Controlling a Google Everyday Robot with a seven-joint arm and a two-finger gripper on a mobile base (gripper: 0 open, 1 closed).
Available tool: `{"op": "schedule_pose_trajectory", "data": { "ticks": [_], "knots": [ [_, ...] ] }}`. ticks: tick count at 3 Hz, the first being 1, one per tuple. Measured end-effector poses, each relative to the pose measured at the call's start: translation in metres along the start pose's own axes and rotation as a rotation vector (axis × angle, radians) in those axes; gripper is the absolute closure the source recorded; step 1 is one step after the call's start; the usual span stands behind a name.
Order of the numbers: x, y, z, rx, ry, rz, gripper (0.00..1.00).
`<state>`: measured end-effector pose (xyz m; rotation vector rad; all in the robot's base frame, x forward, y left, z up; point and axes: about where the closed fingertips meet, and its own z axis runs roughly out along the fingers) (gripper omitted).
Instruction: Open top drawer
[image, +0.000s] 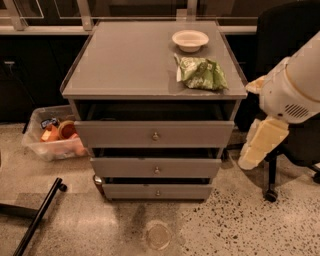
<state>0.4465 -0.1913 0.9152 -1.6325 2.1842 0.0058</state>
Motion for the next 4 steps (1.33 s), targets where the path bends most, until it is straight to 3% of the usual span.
{"op": "schedule_pose_trajectory", "data": {
  "ticks": [2, 3, 4],
  "knots": [
    [-0.022, 0.007, 0.073, 0.03, -0.179, 0.072, 0.0],
    [-0.063, 0.013, 0.125, 0.002, -0.273, 0.147, 0.0],
    [-0.063, 0.013, 0.125, 0.002, -0.273, 0.147, 0.0]
  ]
}}
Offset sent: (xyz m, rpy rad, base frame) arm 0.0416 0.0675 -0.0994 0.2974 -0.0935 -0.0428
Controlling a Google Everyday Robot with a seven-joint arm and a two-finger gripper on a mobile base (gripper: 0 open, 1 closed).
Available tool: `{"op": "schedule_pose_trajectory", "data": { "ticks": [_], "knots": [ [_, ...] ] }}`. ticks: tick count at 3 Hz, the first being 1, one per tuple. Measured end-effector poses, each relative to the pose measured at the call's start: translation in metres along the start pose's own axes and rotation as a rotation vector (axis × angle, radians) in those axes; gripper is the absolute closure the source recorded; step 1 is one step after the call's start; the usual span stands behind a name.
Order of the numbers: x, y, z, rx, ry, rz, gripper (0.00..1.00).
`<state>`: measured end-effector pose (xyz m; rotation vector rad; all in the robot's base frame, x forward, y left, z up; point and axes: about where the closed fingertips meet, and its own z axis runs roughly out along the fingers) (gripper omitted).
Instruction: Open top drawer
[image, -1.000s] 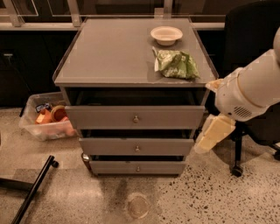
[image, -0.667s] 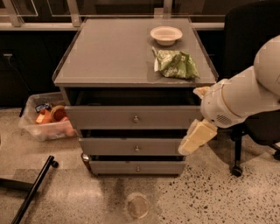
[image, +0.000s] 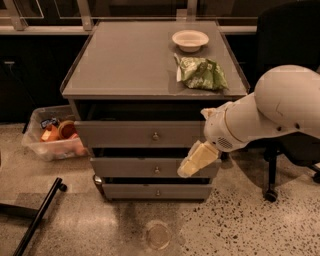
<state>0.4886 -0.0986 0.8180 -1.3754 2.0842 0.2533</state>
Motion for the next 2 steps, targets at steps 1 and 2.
{"op": "schedule_pose_trajectory", "data": {
  "ticks": [1, 2],
  "knots": [
    [0.001, -0.001, 0.023, -0.006, 0.019, -0.03, 0.0],
    [0.008, -0.009, 0.06, -0.036, 0.022, -0.036, 0.0]
  ]
}}
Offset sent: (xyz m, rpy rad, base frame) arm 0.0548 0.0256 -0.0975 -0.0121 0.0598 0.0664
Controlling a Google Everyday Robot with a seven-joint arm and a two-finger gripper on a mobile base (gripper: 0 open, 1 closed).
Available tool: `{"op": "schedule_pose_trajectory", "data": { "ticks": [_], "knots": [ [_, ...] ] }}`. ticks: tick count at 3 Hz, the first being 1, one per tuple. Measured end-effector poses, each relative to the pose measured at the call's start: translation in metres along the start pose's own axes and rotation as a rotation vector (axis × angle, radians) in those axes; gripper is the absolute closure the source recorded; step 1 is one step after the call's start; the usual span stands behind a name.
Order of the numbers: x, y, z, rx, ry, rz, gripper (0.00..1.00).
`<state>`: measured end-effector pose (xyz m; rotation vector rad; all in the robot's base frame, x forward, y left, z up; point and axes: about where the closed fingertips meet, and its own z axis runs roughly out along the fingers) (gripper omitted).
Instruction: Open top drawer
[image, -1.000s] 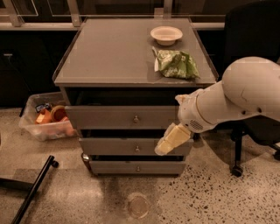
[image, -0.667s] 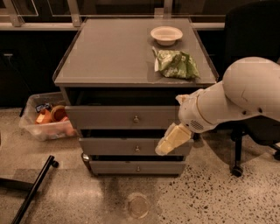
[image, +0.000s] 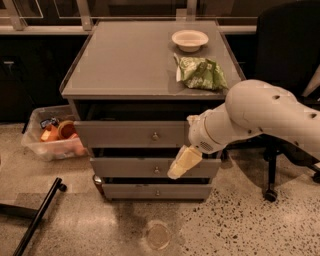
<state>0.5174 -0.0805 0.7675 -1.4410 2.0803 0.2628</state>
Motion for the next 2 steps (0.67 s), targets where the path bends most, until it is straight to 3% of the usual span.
{"op": "schedule_pose_trajectory", "data": {
  "ticks": [1, 2],
  "knots": [
    [-0.002, 0.0, 0.038, -0.043, -0.034, -0.01, 0.0],
    [-0.02, 0.003, 0.067, -0.08, -0.089, -0.064, 0.0]
  ]
}}
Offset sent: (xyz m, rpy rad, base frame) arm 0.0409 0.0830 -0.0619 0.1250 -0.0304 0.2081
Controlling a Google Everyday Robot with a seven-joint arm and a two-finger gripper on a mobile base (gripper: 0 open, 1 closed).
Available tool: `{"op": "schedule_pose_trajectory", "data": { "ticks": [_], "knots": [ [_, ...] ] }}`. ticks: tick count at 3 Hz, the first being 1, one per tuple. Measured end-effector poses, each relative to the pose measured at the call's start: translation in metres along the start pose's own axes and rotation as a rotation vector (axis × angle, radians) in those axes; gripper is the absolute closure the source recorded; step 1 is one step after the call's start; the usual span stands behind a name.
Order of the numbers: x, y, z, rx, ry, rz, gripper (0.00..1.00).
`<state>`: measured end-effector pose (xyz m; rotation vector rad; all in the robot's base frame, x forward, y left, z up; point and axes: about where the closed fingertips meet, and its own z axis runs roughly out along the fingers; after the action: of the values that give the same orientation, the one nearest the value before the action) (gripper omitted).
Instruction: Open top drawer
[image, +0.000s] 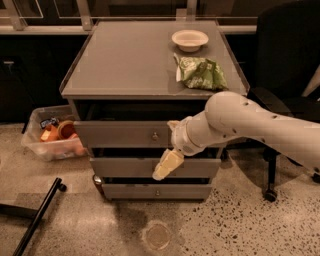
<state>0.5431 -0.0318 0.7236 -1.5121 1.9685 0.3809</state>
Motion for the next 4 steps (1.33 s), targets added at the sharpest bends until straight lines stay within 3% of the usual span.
{"op": "schedule_pose_trajectory", "data": {
  "ticks": [2, 4],
  "knots": [
    [-0.045, -0.001, 0.047, -0.068, -0.105, -0.154, 0.0],
    [-0.042, -0.003, 0.052, -0.046, -0.086, -0.138, 0.0]
  ]
}}
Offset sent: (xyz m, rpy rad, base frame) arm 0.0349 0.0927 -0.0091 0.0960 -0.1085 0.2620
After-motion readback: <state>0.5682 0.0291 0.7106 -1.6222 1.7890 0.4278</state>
